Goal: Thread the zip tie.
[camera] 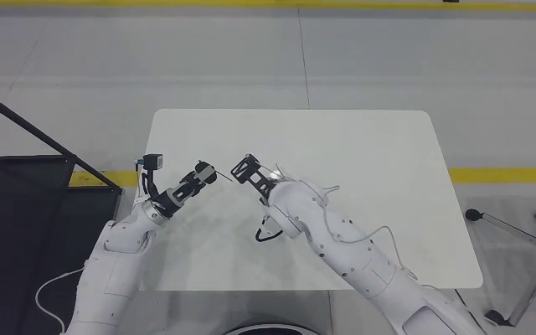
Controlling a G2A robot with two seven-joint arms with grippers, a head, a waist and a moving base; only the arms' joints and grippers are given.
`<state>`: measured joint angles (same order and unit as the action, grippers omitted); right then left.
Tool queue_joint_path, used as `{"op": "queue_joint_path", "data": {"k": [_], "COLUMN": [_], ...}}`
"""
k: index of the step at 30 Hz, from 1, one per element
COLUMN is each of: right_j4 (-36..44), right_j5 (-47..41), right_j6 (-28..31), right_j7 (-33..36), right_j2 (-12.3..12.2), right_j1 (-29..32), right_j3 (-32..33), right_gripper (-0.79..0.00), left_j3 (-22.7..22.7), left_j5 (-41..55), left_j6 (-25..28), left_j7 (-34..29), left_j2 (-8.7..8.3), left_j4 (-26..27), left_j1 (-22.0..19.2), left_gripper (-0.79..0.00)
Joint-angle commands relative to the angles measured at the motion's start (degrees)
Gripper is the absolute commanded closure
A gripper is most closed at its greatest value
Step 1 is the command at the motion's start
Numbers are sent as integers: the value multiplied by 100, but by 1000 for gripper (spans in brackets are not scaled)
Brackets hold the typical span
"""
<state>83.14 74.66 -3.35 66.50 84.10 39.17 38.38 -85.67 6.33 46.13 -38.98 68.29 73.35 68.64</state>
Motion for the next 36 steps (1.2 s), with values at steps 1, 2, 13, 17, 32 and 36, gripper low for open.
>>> {"op": "queue_joint_path", "data": {"k": [1, 2, 13, 17, 32, 36], "right_j4": [191, 332, 2987, 3936, 4827, 4827], "right_j5": [128, 202, 922, 922, 798, 798], "right_j6": [-37, -48, 1121, 1864, 2569, 2569], "right_j7": [-65, -92, -32, -32, -294, -294], "right_j2": [-30, -52, -520, -683, -841, -841], "right_j1": [114, 187, 1794, 2498, 3333, 3333], "right_j3": [109, 177, 1324, 1730, 2160, 2160], "right_gripper": [0, 0, 0, 0, 0, 0], "left_j3": [1, 15, 177, 373, 689, 797], "left_j5": [-11, -75, -265, -359, -555, -743], "left_j6": [-23, -96, -152, -116, -238, -373], "left_j7": [19, 52, -711, -1300, -1736, -1706], "left_j2": [0, -2, -105, -149, -171, -174], "left_j4": [9, 68, 172, 171, 202, 288], "left_j1": [7, 32, -110, -328, -602, -588], "left_gripper": [0, 0, 0, 0, 0, 0]}}
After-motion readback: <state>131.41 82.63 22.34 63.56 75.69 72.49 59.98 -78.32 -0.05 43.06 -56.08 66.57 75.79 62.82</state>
